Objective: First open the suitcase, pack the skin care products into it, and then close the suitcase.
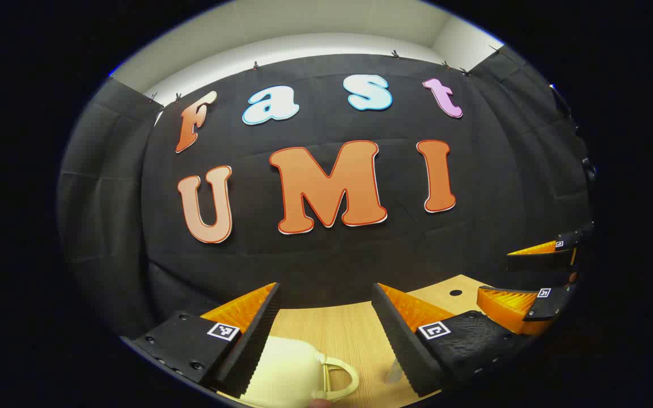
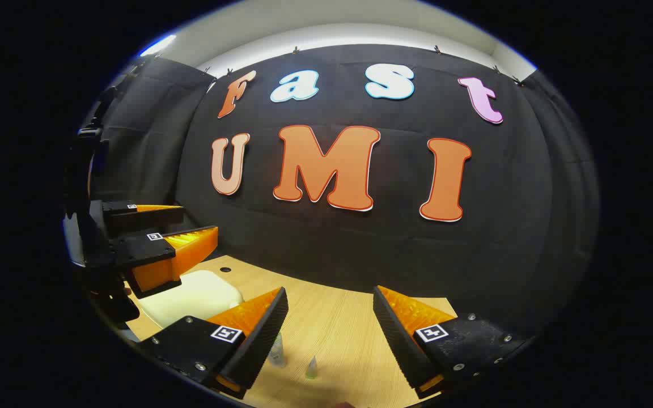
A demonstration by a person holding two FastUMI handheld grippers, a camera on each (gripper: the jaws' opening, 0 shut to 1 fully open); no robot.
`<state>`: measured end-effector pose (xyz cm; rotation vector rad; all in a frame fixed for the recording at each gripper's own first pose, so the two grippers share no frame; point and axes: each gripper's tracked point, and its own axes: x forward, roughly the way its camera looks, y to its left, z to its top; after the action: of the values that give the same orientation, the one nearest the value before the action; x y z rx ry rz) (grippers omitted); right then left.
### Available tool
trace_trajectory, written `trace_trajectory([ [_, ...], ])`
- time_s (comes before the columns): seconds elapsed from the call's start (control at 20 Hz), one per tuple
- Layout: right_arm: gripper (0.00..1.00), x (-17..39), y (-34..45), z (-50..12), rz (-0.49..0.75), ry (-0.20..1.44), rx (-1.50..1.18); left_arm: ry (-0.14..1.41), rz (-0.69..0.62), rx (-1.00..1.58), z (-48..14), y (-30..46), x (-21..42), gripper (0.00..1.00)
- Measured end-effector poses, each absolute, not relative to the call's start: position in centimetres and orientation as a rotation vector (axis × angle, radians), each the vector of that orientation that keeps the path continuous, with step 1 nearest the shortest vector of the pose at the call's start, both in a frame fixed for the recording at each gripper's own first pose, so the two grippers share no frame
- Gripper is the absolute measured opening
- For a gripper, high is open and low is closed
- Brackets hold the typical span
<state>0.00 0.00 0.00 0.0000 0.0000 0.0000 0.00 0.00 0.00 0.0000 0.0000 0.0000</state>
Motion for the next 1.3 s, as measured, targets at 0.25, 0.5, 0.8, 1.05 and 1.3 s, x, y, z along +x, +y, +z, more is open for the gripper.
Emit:
trace_trajectory([
  [0.25, 0.95, 0.3, -0.1, 0.4, -0.013, -0.009, -0.006, -0.020, 0.006, -0.011, 0.4, 0.4, 0.1, 0.98],
  [0.5, 0.95, 0.4, 0.4, 0.2, -0.013, -0.003, -0.009, -0.011, -0.004, -0.018, 0.1, 0.6, 0.4, 0.98],
  [0.8, 0.95, 0.5, 0.6, 0.2, -0.025, -0.002, -0.008, -0.008, -0.010, -0.012, -0.3, 0.9, 0.6, 0.98],
  [1.05, 0.95, 0.8, -0.1, -0.1, -0.045, 0.006, -0.011, 0.003, -0.034, 0.058, -1.4, 0.2, 0.5, 1.00],
  [1.3, 0.95, 0.9, -2.8, -0.2, -0.101, 0.005, -0.025, 0.043, -0.068, 0.177, -3.9, -0.9, 0.2, 0.98],
])
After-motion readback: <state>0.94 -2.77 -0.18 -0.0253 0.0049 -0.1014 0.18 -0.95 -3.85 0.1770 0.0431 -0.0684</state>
